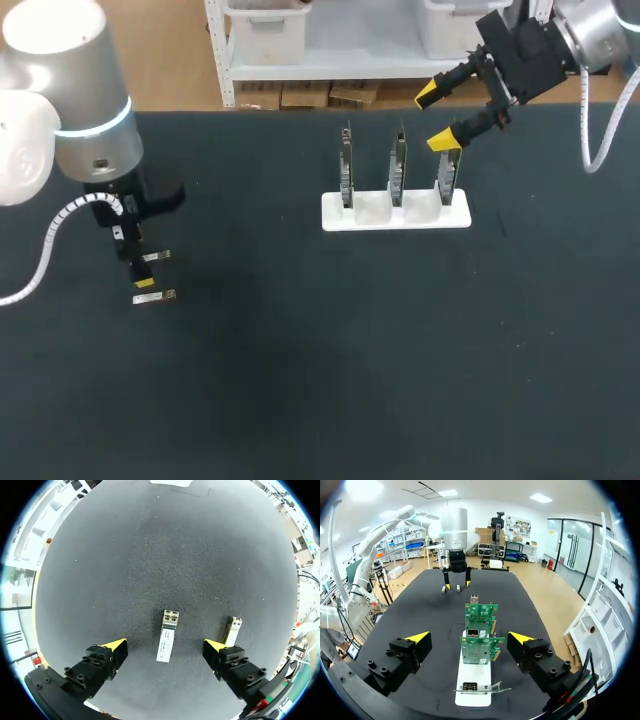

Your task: Pick up the optical module with the left hand, and insert it into the network port with the right hand.

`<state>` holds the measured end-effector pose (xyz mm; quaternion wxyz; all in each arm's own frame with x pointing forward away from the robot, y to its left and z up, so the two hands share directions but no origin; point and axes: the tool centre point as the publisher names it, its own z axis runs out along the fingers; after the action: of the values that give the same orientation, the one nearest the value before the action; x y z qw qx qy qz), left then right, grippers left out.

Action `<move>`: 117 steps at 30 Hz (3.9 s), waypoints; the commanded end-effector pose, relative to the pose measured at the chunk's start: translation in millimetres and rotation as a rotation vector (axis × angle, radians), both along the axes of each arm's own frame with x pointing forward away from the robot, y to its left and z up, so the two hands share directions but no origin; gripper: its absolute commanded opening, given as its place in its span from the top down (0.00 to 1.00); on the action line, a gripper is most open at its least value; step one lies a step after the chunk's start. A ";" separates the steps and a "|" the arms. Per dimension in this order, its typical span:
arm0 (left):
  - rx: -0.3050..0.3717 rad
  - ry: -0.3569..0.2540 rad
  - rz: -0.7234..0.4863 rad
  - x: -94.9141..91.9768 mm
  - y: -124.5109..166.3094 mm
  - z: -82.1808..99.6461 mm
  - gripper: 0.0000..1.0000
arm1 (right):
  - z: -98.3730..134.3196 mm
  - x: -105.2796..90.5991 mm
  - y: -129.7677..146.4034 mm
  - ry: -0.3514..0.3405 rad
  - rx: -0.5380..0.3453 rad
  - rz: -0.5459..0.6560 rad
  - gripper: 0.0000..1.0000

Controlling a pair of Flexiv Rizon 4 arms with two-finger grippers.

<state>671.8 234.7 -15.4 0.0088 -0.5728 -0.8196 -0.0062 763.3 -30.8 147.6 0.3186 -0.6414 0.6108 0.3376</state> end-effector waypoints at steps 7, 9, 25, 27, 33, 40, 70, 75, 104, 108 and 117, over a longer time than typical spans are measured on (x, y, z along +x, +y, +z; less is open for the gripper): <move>0.000 0.017 -0.001 4.5 1.3 -2.8 0.00 | -0.3 0.5 -0.3 0.000 0.002 0.001 0.00; 0.001 0.018 0.000 5.3 1.4 -2.9 0.00 | -0.3 0.5 -0.3 0.000 0.002 0.001 0.00; 0.001 0.020 0.003 9.2 0.9 -4.6 0.18 | -0.3 0.5 -0.3 0.000 0.002 0.001 0.00; 0.000 0.020 0.003 9.4 0.9 -4.7 0.33 | -0.3 0.5 -0.3 0.000 0.002 0.001 0.00; 0.001 0.018 0.002 9.8 1.0 -4.6 0.73 | -0.3 0.5 -0.3 0.000 0.002 0.001 0.00; 0.003 0.017 0.009 11.2 2.2 -4.8 0.90 | -0.3 0.5 -0.3 0.000 0.002 0.001 0.00; -0.614 -0.212 -0.117 52.4 -112.7 130.2 1.00 | -0.3 0.5 -0.3 0.000 0.002 0.001 0.00; -0.642 -0.226 -0.067 55.6 -110.6 134.8 1.00 | -0.3 0.5 -0.3 0.000 0.002 0.001 0.00; -1.095 -0.232 -0.208 76.0 -240.4 211.3 1.00 | -0.3 0.5 -0.3 0.000 0.002 0.001 0.00; -1.157 -0.203 -0.228 75.1 -249.6 217.8 1.00 | -0.3 0.5 -0.3 0.000 0.002 0.001 0.00; -1.162 -0.210 -0.233 73.9 -247.7 216.0 1.00 | -0.3 0.5 -0.3 0.000 0.002 0.001 0.00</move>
<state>745.0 -13.0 200.6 -0.3873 -0.5657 -0.6180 0.3849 763.4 -30.8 147.6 0.3186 -0.6414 0.6108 0.3377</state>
